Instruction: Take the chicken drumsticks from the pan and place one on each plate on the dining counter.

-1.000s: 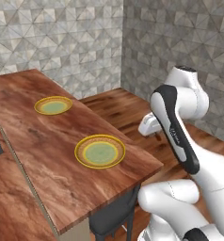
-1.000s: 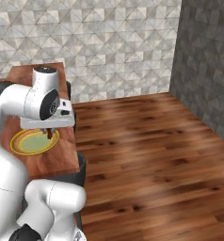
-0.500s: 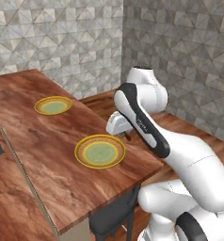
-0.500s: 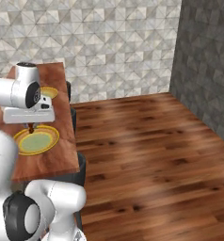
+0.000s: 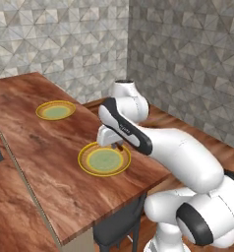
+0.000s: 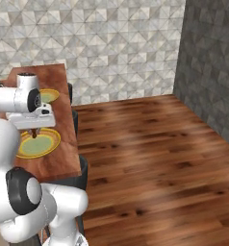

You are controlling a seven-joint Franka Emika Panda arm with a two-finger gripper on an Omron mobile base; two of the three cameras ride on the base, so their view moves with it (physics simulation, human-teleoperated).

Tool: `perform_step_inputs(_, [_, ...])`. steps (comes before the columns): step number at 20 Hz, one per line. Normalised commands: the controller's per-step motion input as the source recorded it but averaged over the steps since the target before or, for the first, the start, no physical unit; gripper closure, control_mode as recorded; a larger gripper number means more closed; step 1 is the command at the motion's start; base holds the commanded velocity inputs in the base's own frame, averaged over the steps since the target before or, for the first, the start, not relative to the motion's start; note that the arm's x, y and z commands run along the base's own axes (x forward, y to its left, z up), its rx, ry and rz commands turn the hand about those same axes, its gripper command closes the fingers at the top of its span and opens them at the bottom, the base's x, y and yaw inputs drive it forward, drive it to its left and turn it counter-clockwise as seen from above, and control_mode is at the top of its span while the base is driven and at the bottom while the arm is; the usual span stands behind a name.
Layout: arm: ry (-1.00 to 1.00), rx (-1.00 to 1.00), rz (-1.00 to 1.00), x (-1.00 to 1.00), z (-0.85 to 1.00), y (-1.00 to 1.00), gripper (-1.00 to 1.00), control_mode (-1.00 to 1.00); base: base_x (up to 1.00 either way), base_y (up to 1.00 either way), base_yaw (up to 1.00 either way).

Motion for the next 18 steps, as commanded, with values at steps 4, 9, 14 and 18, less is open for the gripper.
perform_step_inputs(4, [0.14, -0.07, 0.00, 0.43, -0.34, 0.06, 1.00, -1.00, 0.00, 0.00, 0.00])
perform_step_inputs(9, [0.04, -0.03, 0.00, 0.18, -0.27, 0.11, 1.00, -1.00, 0.00, 0.00, 0.00])
perform_step_inputs(14, [0.00, -0.03, 0.00, 0.00, -0.26, 0.26, 1.00, -1.00, 0.00, 0.00, 0.00])
perform_step_inputs(18, [0.00, -0.01, 0.00, 0.01, -0.27, 0.24, 1.00, -1.00, 0.00, 0.00, 0.00])
